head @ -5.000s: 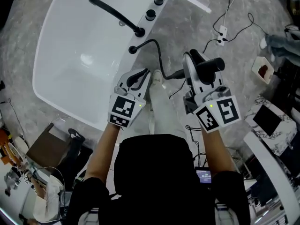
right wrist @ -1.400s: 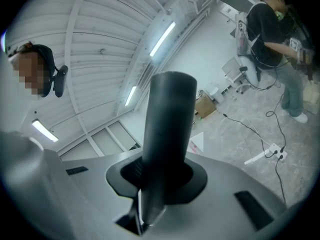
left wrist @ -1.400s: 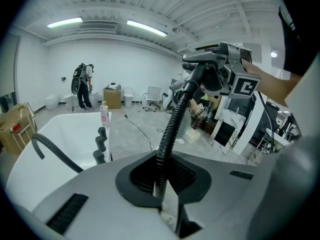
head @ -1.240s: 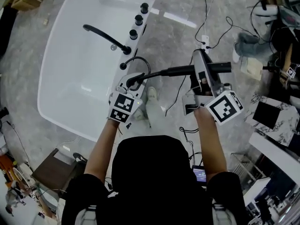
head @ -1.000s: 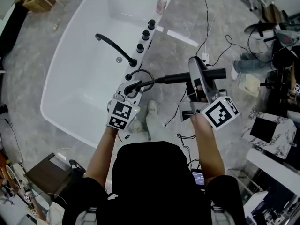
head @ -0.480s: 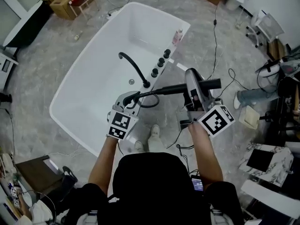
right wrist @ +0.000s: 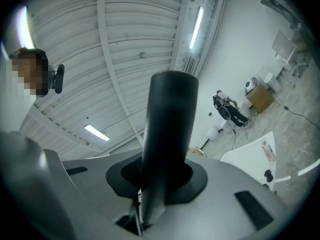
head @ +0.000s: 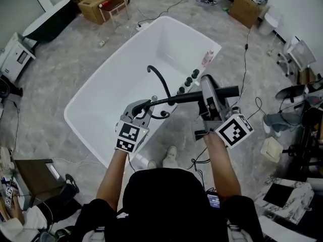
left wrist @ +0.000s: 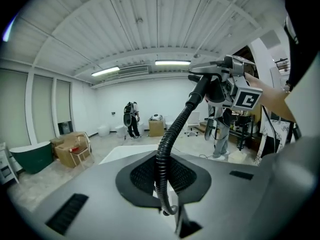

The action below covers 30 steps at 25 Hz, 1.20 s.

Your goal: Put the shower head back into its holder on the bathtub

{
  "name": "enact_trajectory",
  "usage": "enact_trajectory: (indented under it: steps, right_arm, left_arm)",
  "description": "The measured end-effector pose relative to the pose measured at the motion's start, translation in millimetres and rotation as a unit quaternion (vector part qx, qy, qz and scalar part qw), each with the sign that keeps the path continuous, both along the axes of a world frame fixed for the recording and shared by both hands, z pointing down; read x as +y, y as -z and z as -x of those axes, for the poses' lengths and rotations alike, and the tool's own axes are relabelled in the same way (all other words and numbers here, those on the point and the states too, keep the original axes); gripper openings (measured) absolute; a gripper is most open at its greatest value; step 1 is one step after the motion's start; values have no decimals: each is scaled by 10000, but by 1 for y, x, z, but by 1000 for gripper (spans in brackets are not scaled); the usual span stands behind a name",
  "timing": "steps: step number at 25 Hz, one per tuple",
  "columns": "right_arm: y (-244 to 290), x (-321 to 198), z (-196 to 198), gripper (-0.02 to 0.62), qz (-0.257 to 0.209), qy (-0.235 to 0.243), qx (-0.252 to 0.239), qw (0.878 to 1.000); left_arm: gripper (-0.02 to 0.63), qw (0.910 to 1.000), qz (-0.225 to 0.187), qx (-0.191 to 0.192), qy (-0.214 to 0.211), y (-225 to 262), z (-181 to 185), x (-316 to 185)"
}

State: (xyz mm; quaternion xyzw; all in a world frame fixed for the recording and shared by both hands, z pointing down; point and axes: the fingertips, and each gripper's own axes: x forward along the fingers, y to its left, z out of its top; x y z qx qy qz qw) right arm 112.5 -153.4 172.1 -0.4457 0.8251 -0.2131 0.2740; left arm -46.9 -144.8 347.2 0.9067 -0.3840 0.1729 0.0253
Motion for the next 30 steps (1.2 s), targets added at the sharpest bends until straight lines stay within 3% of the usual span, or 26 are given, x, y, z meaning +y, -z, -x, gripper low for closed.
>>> enact_trajectory:
  steps: [6,13,21,30]
  right_arm:
    - [-9,-9,23,75,256,105,-16,9996]
    - [-14,-6,37,75,313,268,136,9991]
    - [-22,-14,48,74,359,325,469,9977]
    - [-42,-21,46,74,475,407,701,9956]
  left_arm:
    - [39,9995,5,-16,307,1,27,1]
    - [40,9987,167,-10,489,-19,30,12]
    - [42,9966,583,238,525,-54,14,3]
    - [43,9943,1018,191,257,-94,-16,7]
